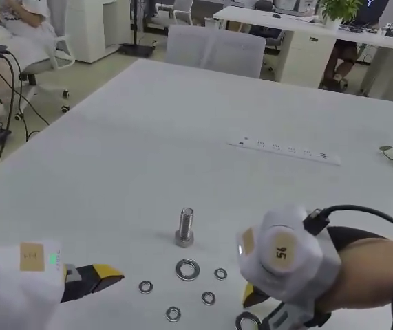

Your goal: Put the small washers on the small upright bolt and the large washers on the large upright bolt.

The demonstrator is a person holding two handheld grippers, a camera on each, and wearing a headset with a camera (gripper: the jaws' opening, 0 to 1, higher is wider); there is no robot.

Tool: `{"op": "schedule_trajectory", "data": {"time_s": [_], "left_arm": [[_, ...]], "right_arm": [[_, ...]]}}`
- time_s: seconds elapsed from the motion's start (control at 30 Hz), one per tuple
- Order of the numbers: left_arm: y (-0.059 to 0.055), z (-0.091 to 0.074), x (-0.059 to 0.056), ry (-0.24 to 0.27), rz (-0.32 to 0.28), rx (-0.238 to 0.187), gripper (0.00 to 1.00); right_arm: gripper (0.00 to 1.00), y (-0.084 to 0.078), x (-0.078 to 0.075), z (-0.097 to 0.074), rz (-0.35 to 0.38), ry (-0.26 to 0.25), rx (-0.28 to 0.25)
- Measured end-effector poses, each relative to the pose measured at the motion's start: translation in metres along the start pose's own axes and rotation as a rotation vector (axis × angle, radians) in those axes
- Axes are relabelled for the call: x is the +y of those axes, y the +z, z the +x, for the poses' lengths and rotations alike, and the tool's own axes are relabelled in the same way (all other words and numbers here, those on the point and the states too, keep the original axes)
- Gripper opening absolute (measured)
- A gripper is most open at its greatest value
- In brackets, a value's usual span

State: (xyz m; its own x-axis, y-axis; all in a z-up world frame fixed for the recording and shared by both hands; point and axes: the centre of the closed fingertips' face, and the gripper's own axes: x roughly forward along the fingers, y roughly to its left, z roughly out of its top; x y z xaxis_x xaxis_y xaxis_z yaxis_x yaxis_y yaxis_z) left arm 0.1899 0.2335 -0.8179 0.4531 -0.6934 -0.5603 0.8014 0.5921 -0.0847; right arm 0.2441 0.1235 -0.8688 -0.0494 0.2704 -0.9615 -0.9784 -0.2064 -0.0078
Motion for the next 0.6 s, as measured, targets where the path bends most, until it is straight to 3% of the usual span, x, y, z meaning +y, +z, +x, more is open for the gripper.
{"op": "schedule_trajectory", "data": {"time_s": [0.6], "left_arm": [[0.0006, 0.0011, -0.0006, -0.006, 0.000, -0.002, 0.92]], "right_arm": [[0.25, -0.0027, -0.0019, -0.0001, 0.039, -0.012, 0.024]]}}
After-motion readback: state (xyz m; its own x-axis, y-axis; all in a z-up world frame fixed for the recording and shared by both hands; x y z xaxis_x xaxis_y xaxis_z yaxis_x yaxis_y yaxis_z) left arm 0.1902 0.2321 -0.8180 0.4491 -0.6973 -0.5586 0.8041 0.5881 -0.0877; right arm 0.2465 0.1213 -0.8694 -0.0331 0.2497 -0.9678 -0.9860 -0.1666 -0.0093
